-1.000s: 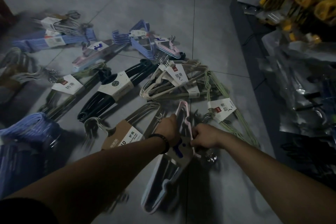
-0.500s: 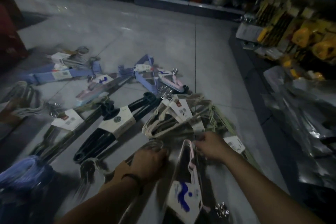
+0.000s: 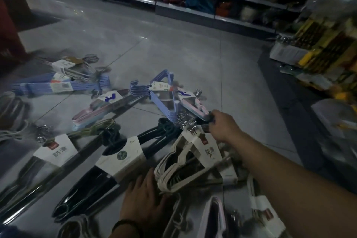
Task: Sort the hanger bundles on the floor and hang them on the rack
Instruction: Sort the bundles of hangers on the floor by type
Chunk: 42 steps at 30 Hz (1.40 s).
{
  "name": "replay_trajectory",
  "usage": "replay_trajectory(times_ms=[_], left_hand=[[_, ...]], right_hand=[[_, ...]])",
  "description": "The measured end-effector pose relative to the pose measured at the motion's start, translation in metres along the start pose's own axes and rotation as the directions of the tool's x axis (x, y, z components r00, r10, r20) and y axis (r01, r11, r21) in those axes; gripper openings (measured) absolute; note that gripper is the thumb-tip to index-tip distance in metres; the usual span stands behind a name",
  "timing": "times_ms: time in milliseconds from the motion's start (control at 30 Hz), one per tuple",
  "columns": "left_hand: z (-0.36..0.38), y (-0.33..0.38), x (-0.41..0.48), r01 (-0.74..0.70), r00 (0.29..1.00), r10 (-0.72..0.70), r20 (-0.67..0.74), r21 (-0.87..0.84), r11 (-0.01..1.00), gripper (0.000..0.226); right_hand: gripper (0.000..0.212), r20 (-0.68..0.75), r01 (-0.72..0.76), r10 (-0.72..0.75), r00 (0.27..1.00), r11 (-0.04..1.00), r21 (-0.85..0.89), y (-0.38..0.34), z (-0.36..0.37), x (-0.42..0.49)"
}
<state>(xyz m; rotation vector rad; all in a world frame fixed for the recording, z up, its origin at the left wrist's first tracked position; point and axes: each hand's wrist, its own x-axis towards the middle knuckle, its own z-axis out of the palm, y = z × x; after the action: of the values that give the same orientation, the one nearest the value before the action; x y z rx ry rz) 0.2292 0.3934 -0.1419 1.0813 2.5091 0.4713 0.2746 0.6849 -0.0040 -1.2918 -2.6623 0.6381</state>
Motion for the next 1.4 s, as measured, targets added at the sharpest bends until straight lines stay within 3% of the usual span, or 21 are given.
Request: replay_trajectory(times_ms=[67, 267, 400, 533, 800, 900, 1000, 1100, 1200, 1300, 1400], left_hand=[[0.006, -0.007, 0.007, 0.033, 0.998, -0.034, 0.055, 0.021, 0.999, 0.116], [0.020, -0.018, 0.021, 0.015, 0.988, -0.026, 0.155, 0.071, 0.997, 0.089], [0.023, -0.019, 0.023, -0.006, 0.989, -0.004, 0.150, 0.068, 0.998, 0.085], [0.022, -0.019, 0.023, -0.010, 0.987, 0.000, 0.162, 0.060, 0.998, 0.081], [0.021, -0.017, 0.021, -0.003, 0.980, -0.012, 0.200, 0.074, 0.997, 0.084], [0.015, -0.016, 0.023, 0.015, 0.977, -0.026, 0.212, 0.054, 0.998, 0.086], [0.009, -0.015, 0.025, 0.003, 0.973, -0.010, 0.229, 0.031, 1.000, 0.088], [0.008, -0.019, 0.027, 0.009, 0.966, -0.018, 0.257, 0.036, 0.999, 0.088], [0.001, -0.023, 0.029, 0.046, 0.955, -0.055, 0.293, 0.035, 0.998, 0.091], [-0.006, -0.016, 0.028, 0.025, 0.950, -0.031, 0.311, 0.023, 0.999, 0.093], [-0.013, -0.016, 0.026, -0.008, 0.952, 0.007, 0.305, 0.004, 1.000, 0.103]], right_hand=[[0.038, 0.038, -0.020, 0.023, 0.999, 0.995, -0.094, 0.004, 0.009, 0.027], [0.073, 0.141, -0.038, 0.076, 0.987, 0.966, -0.255, 0.005, 0.035, 0.081], [0.071, 0.245, -0.034, 0.117, 0.962, 0.947, -0.321, 0.009, 0.045, 0.094], [0.084, 0.264, -0.032, 0.133, 0.955, 0.934, -0.355, 0.017, 0.051, 0.103], [0.053, 0.176, 0.018, 0.051, 0.983, 0.929, -0.371, 0.004, 0.059, 0.094], [0.041, 0.081, 0.015, 0.017, 0.997, 0.925, -0.379, 0.001, 0.045, 0.093], [0.032, -0.055, -0.008, -0.007, 0.998, 0.964, -0.265, -0.022, 0.000, 0.094], [0.023, -0.116, -0.019, 0.023, 0.993, 0.999, 0.037, -0.045, -0.033, 0.078], [0.023, -0.219, -0.019, 0.073, 0.973, 0.971, 0.238, -0.059, -0.034, 0.029], [0.014, -0.346, -0.051, 0.236, 0.908, 0.883, 0.467, -0.053, -0.033, -0.053], [0.003, -0.418, 0.077, 0.191, 0.888, 0.835, 0.545, -0.032, -0.007, -0.121]])
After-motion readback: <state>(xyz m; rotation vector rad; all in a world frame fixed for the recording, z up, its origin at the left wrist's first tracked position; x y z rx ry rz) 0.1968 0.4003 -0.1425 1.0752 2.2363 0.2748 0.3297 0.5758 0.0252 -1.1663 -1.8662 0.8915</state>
